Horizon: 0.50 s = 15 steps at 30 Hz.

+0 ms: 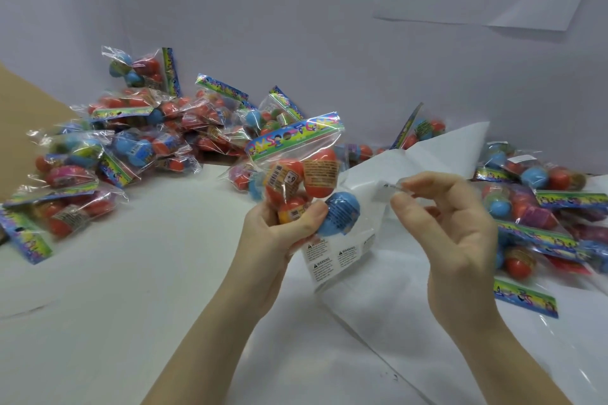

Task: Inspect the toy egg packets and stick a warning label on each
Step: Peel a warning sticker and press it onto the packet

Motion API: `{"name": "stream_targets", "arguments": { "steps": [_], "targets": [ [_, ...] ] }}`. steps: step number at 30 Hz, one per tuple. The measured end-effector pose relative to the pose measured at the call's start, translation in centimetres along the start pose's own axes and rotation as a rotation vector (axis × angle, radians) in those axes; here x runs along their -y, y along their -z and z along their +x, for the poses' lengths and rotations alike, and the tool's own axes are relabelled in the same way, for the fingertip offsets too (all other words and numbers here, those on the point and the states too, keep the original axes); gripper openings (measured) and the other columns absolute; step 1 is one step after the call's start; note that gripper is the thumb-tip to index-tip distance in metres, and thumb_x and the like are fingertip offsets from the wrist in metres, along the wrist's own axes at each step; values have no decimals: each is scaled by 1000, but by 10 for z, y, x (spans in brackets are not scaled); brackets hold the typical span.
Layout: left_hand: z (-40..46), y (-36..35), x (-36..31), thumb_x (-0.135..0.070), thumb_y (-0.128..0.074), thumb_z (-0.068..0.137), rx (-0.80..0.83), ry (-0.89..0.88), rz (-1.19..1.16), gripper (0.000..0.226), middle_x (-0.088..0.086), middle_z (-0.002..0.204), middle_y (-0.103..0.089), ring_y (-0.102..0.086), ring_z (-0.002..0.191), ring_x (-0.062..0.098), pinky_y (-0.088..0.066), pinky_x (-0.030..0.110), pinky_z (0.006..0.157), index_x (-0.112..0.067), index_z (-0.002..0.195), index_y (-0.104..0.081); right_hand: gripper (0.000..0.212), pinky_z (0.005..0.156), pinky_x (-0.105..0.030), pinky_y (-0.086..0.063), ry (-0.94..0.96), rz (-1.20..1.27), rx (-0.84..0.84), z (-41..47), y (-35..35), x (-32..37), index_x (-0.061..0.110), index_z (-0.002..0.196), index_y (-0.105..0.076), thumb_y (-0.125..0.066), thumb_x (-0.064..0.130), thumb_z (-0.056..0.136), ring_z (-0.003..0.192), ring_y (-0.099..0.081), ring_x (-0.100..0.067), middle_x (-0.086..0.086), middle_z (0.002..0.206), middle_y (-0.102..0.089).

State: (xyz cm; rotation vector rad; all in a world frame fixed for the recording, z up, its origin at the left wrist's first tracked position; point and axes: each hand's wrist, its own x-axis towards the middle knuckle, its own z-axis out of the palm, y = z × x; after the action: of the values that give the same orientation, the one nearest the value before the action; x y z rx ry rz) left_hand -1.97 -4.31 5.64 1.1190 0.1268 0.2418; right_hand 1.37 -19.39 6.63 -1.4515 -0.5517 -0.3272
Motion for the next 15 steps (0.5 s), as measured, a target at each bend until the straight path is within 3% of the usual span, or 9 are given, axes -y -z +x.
{"name": "stream_targets", "arguments": {
  "steps": [6,11,15],
  "targets": [
    [-2,-1,-1,-28,-68,57,41,-8,49,43,1,83,-75,-70,79,11,-53,16,64,-10,95,-64,15,74,-13,-35,6,-135,94,-4,-5,2,30,77,-59,-61,39,66,78,-54,-2,17,82,-61],
    [-2,-3,-1,-31,-70,53,42,-18,73,48,-2,81,-75,-70,76,7,-51,15,62,-12,96,-63,17,73,-7,-33,26,-227,113,-5,-7,1,32,80,-57,-59,41,67,80,-53,-1,24,84,-59],
    [-2,-1,0,-33,-70,52,38,-25,83,50,-2,82,-75,-70,77,7,-52,15,63,-13,97,-63,16,74,-6,-35,33,-251,121,-5,-8,-2,34,81,-57,-63,41,68,81,-54,-2,17,85,-61]
  ]
}}
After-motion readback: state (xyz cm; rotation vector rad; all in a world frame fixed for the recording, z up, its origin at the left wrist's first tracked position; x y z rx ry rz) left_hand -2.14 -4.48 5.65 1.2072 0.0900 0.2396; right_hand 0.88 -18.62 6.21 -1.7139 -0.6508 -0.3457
